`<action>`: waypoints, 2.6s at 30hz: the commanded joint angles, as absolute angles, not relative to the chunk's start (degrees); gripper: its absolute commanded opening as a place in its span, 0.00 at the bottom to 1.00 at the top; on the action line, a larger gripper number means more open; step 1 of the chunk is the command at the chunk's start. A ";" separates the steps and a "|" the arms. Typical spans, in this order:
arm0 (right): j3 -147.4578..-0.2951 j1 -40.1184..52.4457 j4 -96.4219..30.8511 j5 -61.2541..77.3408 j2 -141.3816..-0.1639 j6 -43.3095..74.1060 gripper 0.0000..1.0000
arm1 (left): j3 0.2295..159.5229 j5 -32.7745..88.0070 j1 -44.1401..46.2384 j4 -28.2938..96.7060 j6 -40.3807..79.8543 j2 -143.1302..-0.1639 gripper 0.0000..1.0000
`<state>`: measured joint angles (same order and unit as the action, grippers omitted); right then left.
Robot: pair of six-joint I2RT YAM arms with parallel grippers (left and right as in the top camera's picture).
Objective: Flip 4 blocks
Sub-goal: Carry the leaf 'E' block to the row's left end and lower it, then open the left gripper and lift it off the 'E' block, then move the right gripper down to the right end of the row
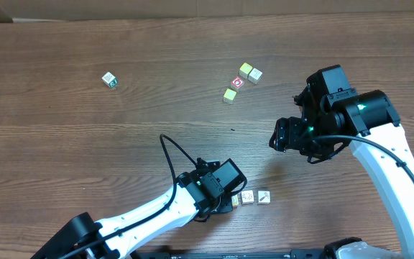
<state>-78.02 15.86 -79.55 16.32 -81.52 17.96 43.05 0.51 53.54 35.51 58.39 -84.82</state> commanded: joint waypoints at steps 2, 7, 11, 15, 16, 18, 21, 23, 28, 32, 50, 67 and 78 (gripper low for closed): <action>-79.20 16.01 -79.42 16.62 -81.01 17.52 0.80 | 43.24 -2.37 53.54 35.70 58.30 -81.10 0.31; -79.20 16.01 -79.44 16.64 -81.01 17.52 0.80 | 43.24 -2.98 53.54 36.40 58.28 -79.46 0.35; -79.20 16.01 -79.46 16.64 -81.01 17.52 0.79 | 43.24 -2.96 53.54 37.63 58.28 -79.31 0.37; -79.20 16.01 -79.33 16.62 -81.01 17.52 0.80 | 43.24 -3.62 52.82 39.66 58.35 -79.31 0.34; -79.20 16.01 -79.20 16.60 -81.01 17.52 0.79 | 43.24 -3.60 52.03 40.29 58.65 -79.31 0.31; -79.20 16.01 -78.91 16.62 -81.01 17.52 0.79 | 43.24 -3.42 49.63 41.39 58.98 -79.33 0.22; -79.20 16.01 -78.56 16.62 -81.01 17.54 0.79 | 43.24 -2.04 44.82 42.00 58.00 -79.33 0.04; -79.20 16.01 -78.56 16.62 -81.01 17.52 0.79 | 43.24 -1.45 41.78 41.78 56.93 -79.33 0.04; -79.20 16.01 -78.52 16.62 -81.01 17.52 0.79 | 43.24 2.02 36.84 38.68 50.78 -79.40 0.04; -79.20 16.01 -78.52 16.62 -81.01 17.52 0.79 | 43.24 2.87 36.86 37.71 50.09 -79.46 0.04; -79.20 16.01 -78.54 16.62 -81.01 17.52 0.78 | 43.22 12.19 38.04 29.04 49.67 -92.29 0.04; -79.20 16.01 -79.40 16.64 -81.01 17.52 0.78 | 43.24 12.29 42.35 28.14 51.51 -92.58 0.04; -79.20 15.99 -78.65 15.14 -81.01 17.80 0.78 | 44.60 7.70 35.94 35.18 51.07 -91.42 0.04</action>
